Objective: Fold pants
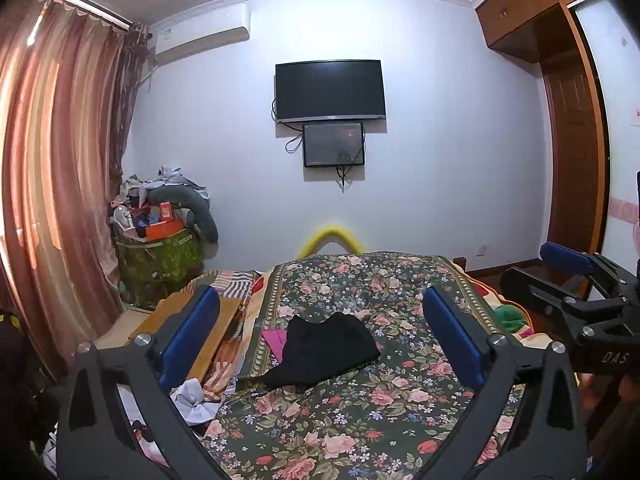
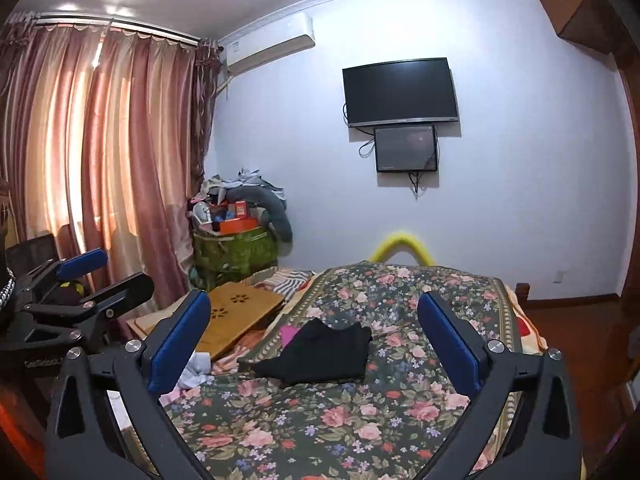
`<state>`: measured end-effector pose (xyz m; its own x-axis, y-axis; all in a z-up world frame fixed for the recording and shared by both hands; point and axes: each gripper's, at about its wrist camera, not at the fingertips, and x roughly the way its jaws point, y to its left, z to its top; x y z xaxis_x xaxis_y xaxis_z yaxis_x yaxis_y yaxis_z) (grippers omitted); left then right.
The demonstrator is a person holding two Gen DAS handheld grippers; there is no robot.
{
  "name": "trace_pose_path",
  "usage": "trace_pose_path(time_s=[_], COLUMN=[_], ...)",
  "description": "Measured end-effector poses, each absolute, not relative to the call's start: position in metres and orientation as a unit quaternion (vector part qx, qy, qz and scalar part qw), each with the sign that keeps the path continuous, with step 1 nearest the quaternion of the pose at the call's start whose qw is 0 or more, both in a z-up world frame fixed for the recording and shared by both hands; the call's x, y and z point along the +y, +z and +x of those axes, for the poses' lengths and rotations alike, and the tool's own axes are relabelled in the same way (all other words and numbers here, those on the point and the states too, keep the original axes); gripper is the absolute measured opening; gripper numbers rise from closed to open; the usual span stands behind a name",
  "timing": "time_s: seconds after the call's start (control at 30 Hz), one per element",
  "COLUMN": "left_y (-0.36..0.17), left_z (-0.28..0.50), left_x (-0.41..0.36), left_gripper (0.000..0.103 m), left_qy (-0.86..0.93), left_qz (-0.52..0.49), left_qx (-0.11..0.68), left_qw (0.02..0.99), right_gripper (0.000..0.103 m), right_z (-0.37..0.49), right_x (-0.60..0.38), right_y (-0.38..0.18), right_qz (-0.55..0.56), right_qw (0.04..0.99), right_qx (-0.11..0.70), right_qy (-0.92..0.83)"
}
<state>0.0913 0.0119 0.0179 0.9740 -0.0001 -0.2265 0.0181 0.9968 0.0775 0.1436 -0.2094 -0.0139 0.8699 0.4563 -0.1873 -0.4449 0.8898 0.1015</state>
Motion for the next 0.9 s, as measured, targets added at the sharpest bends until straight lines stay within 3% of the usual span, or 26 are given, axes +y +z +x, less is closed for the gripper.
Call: trace_pose_path(time_s=[0.9], left_y=[0.011], left_z=[0.101], left_x=[0.019], left_gripper=[0.103], left_qy=[-0.003], left_qz=[0.022], left_qx=[0.129], left_qw=[0.991], right_gripper=[0.103], right_z=[0.14], right_x=[-0.213], right_y=[-0.016], right_qz=[0.029], right_qw=[0.966], right_qx=[0.112], right_qy=[0.233])
